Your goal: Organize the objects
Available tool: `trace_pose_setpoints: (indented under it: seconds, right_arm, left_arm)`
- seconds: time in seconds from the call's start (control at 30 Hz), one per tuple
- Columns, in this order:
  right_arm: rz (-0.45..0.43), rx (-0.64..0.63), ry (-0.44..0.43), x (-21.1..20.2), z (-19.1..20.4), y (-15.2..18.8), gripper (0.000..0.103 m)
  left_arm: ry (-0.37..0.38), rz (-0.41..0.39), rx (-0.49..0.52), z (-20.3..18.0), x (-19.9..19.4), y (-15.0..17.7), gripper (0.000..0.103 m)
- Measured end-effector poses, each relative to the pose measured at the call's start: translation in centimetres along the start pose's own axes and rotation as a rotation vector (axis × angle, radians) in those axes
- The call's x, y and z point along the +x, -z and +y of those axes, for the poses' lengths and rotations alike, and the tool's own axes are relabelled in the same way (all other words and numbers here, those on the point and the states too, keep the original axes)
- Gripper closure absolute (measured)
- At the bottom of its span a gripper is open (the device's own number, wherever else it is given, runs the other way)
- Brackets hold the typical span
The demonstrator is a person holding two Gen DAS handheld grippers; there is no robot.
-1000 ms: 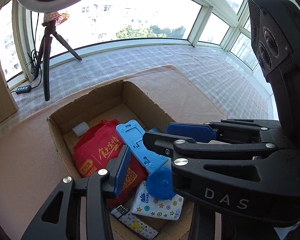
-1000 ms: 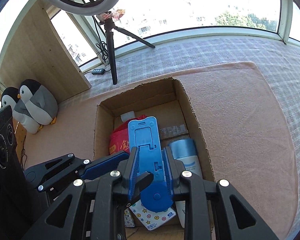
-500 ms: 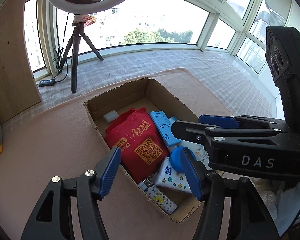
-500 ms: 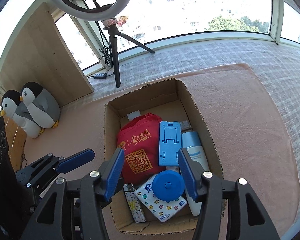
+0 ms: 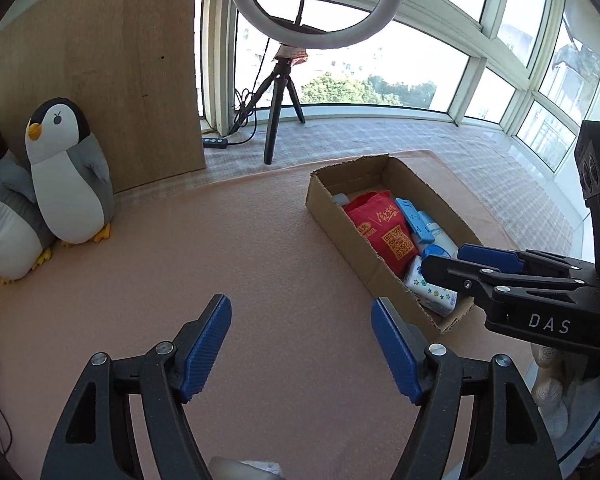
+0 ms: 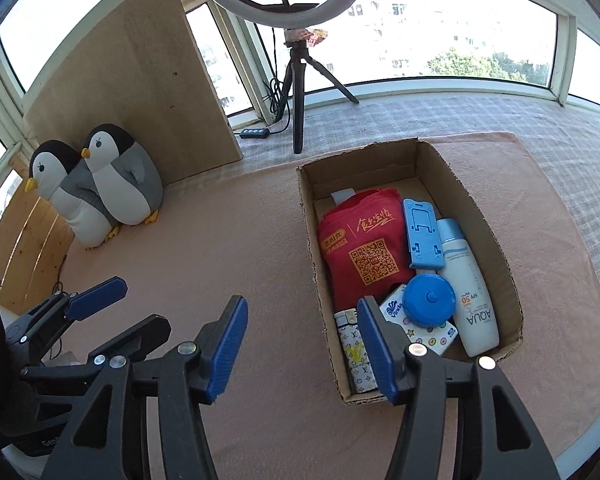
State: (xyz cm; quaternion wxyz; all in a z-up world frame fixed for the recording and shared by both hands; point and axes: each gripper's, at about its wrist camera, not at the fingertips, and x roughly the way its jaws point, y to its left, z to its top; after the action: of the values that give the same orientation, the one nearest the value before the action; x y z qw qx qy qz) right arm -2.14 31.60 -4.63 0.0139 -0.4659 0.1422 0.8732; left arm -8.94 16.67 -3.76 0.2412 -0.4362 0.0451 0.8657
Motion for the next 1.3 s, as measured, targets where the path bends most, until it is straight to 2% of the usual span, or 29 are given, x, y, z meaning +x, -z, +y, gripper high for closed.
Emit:
trace_pose_setpoints:
  seconds: [0.2, 0.43, 0.63, 0.83, 1.3]
  right_arm:
    - [-0.029, -0.065, 0.005, -1.3, 4.9, 2.7, 0.048]
    - [-0.05, -0.156, 0.023, -2.3, 10.2, 6.2, 0.047]
    - [-0.045, -0.221, 0.016, -2.5, 13.7, 8.9, 0.046]
    - [-0.042, -0.235, 0.014, -2.3, 14.9, 9.8, 0.046]
    - [-0.049, -0.207, 0.028, -2.4, 14.5, 10.0, 0.046]
  left_arm:
    - [-0.105, -0.04, -0.054, 4.3, -4.8, 3.7, 0.021]
    - [-0.188, -0.036, -0.103, 7.9, -8.7, 8.4, 0.021]
    - [-0.209, -0.05, -0.163, 9.8, -11.3, 10.5, 0.021]
    - [-0.234, -0.049, -0.184, 10.9, -12.3, 11.4, 0.021]
    - [-0.237, -0.04, -0.191, 11.2, -11.6, 11.2, 0.02]
